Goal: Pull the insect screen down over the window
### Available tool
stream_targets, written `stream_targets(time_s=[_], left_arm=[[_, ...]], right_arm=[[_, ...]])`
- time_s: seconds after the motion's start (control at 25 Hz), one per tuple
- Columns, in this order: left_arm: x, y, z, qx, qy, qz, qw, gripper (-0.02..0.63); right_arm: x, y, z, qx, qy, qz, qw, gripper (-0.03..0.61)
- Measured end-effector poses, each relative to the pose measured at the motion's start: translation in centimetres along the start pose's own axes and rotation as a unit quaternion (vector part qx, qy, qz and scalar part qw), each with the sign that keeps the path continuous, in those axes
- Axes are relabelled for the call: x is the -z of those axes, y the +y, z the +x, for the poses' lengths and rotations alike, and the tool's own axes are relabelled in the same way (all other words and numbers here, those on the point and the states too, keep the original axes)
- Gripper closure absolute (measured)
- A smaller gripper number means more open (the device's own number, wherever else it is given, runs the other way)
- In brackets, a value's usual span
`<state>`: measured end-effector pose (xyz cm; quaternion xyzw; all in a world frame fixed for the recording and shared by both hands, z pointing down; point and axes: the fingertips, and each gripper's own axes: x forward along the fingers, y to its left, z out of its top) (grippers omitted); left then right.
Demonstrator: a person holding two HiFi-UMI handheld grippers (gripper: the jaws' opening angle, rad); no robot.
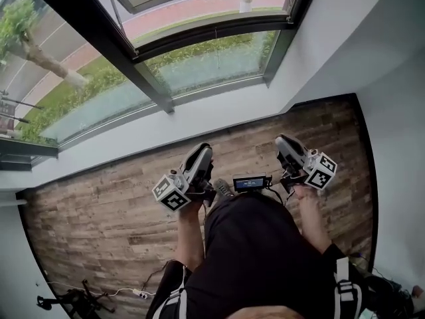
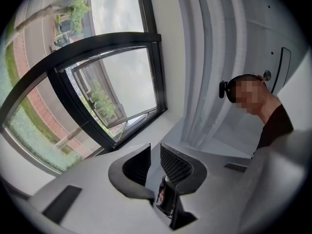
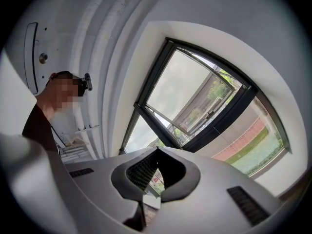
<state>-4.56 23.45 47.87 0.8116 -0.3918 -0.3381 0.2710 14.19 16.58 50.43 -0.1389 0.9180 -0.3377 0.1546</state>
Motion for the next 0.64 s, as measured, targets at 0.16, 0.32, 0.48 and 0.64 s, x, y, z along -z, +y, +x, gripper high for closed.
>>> stream_targets(time_s=[0.16, 0.32, 0.48, 0.64], left_arm=[[1.3, 0.7, 0.8, -0.009, 0.008, 0.001, 0.9999, 0.558], [1.6, 0.4, 1.4, -0.010, 0.014, 0.004, 0.9998, 0.558], [2.8, -0.7, 1.4, -0.015, 0.020, 0.006, 0.9997, 0.558], [5.3, -5.5, 1.5, -0.013, 0.024, 0.014, 0.9995, 0.558]], right_arm=[[-0.1, -1.5, -1.2, 0.001, -0.008, 0.010, 1.000, 0.571], [-0.4, -2.0, -1.7, 0.002, -0.009, 0.013, 1.000, 0.571], [-0.4, -1.7, -3.1, 0.000, -0.008, 0.019, 1.000, 0.571], [-1.5, 0.9, -7.3, -0.007, -0.013, 0.016, 1.000, 0.571]])
